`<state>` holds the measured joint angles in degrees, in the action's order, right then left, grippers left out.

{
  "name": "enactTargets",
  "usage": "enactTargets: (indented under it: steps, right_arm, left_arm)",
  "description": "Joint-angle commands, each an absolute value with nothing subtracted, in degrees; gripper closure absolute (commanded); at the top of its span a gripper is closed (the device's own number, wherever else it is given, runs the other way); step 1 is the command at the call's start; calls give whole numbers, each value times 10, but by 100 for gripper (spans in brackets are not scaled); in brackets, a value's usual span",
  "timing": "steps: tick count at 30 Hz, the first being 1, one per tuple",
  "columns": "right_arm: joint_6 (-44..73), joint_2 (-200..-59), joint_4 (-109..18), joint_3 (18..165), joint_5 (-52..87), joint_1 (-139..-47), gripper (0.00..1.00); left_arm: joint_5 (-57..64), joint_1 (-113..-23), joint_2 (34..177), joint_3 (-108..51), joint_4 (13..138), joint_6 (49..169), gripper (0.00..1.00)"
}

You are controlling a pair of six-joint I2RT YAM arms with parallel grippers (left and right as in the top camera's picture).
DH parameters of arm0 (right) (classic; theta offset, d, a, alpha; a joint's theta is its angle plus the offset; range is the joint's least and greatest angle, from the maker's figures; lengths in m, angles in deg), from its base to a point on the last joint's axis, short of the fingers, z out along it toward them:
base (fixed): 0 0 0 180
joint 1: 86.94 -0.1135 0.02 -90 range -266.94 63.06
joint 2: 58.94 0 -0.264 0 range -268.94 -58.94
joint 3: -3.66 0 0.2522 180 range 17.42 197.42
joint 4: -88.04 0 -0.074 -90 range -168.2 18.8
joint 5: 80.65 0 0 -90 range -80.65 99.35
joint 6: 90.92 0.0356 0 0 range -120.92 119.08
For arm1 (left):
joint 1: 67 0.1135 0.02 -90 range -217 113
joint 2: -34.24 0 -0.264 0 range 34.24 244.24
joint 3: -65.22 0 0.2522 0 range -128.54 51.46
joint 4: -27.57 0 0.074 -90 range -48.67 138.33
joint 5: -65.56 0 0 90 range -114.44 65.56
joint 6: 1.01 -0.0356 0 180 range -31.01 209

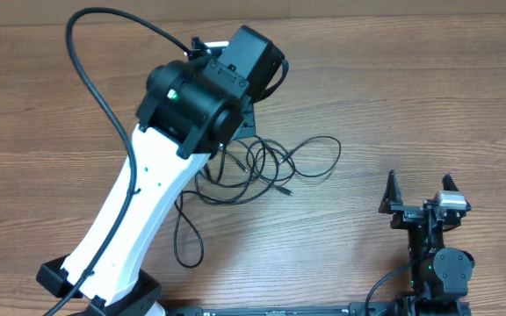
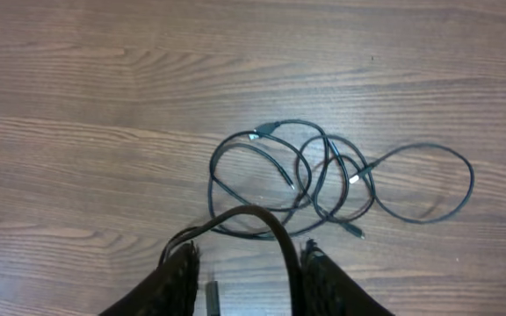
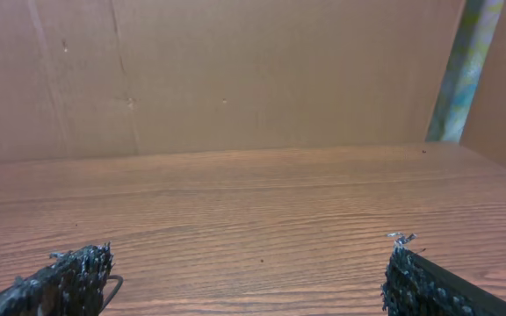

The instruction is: Untangle cables

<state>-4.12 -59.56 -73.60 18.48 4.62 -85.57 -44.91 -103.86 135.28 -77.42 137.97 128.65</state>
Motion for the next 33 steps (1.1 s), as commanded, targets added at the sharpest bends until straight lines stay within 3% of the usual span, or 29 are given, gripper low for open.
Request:
enactTargets:
  steps: [1,4,7,17,33]
  right_arm:
    - [-40,-591,-738,179,43,-857,0]
    - [-40,-591,-738,179,43,-857,0]
    - [-40,-591,-738,179,43,-857,0]
    - [-40,-591,-738,179,43,-857,0]
    - [-40,-591,-738,179,43,-857,0]
  left_arm:
    - [-438,-1036,1345,-777,1381,1275,44]
    - [-428,-1033,1341,-777,1381,1275,34]
    - [-401,-1022,1330,-777,1381,1276,0]
    - [-323,-950,1273,-777,1381,1274,0]
    - [-379,-943,1260,-776,1381,1223,0]
